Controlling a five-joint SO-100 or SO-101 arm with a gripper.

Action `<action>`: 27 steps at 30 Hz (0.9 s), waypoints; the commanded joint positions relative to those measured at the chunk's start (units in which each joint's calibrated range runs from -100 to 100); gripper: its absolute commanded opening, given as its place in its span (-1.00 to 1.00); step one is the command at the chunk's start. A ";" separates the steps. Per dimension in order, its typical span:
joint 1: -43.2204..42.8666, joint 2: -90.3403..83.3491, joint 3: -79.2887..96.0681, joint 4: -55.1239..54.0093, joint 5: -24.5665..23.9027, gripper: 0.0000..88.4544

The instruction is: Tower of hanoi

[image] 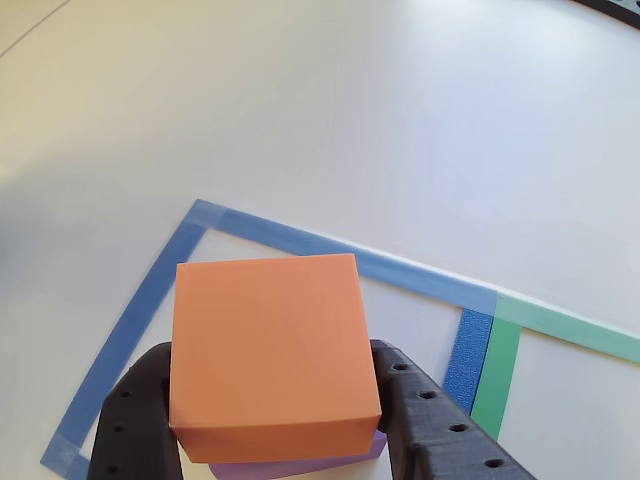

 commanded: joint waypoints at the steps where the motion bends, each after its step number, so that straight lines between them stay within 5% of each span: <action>1: -0.39 2.21 -2.85 -4.31 0.75 -0.74; 27: 0.45 12.62 -7.12 -9.33 0.75 -0.73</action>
